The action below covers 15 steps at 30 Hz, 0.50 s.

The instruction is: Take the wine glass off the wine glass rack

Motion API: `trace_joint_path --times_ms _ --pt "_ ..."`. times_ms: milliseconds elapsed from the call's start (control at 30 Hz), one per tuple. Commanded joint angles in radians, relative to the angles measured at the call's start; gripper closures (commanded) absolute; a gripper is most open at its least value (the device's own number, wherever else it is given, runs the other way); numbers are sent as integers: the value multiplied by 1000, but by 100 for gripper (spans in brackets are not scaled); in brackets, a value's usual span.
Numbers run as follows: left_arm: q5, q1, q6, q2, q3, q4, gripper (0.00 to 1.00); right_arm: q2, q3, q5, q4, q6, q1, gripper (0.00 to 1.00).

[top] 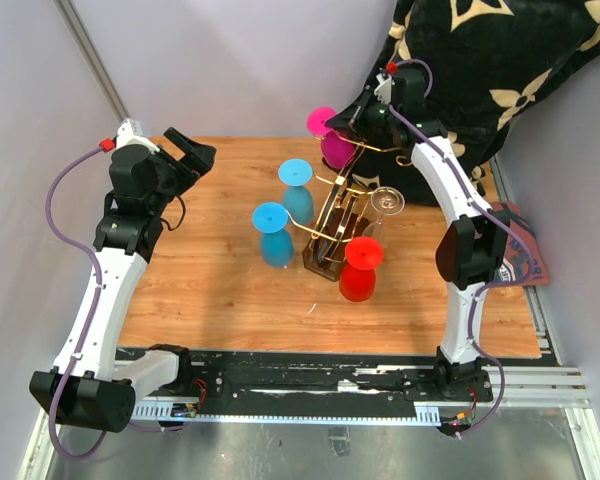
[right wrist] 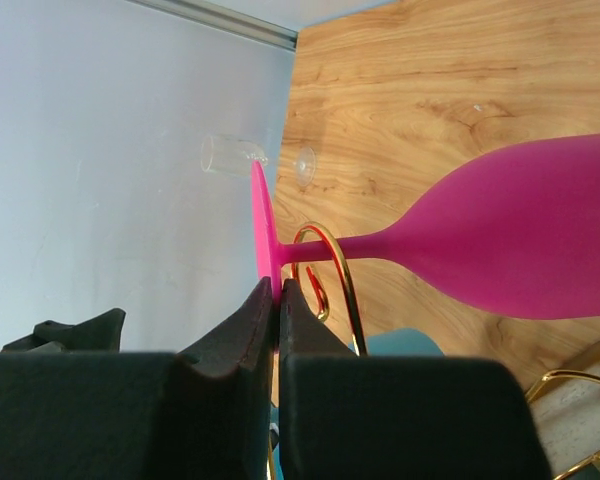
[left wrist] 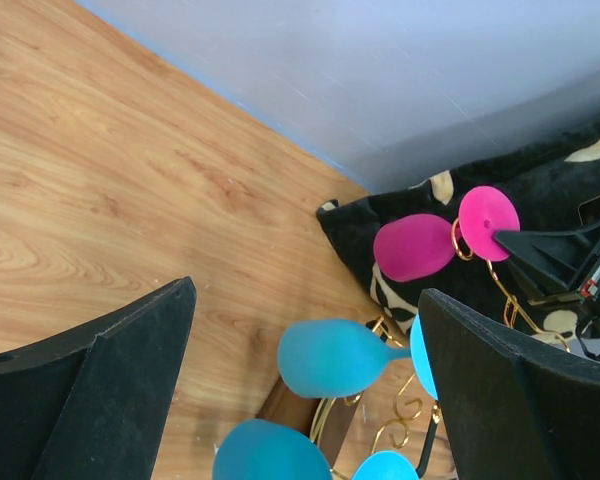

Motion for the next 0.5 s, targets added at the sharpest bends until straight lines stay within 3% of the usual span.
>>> trace_joint_path --times_ms 0,300,467 --pt "6 -5 8 -9 -3 7 0 -75 -47 15 55 2 -24 99" --pt "-3 -5 33 42 66 -50 0 -278 -302 -40 127 -32 -22 99" --pt "12 -5 43 84 129 -96 0 -339 -352 -100 142 -34 -19 99"
